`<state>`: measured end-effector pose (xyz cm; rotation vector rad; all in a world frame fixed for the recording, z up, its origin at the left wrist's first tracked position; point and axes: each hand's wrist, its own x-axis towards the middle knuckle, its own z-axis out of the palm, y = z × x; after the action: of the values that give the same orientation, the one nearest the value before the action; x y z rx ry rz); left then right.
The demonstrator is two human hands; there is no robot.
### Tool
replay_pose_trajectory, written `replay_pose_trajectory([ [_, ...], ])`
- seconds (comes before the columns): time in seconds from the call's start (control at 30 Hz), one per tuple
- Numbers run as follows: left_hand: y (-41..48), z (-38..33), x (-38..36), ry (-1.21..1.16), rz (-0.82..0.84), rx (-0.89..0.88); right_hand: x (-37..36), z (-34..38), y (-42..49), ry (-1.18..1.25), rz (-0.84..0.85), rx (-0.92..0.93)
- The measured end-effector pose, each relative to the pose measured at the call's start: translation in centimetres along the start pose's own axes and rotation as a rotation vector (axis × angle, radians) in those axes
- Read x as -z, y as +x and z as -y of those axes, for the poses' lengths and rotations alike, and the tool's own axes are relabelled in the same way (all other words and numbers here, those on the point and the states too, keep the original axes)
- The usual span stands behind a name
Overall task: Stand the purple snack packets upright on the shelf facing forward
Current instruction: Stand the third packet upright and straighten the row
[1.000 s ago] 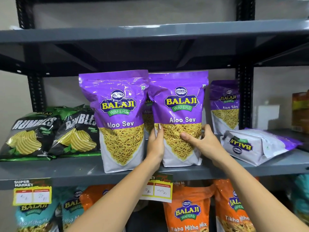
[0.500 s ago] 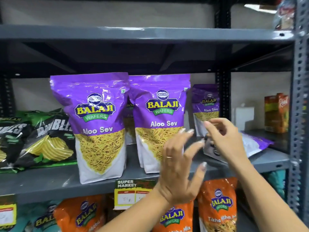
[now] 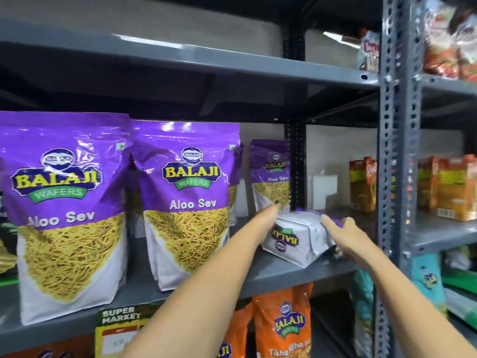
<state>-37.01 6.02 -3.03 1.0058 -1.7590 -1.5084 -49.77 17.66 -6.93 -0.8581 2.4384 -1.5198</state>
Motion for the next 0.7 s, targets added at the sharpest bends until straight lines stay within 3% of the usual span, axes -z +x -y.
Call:
replay_pose_trajectory([
  [0.23, -0.1, 0.2, 0.4, 0.071, 0.086, -0.049, 0.0, 0.3, 1.5, 0.308, 0.034, 0.046],
  [0.33, 0.5, 0.4, 0.9, 0.071, 0.02, -0.082, -0.2, 1.1, 1.6, 0.404, 0.043, 0.115],
  [0.57, 0.7, 1.4, 1.8, -0.031, -0.136, -0.267, -0.9, 3.2, 1.3, 0.329, -0.051, 0.393],
  [0.7, 1.8, 2.4, 1.5, 0.078, -0.218, -0.367, -1.6, 4.0, 1.5, 0.324, -0.018, 0.512],
])
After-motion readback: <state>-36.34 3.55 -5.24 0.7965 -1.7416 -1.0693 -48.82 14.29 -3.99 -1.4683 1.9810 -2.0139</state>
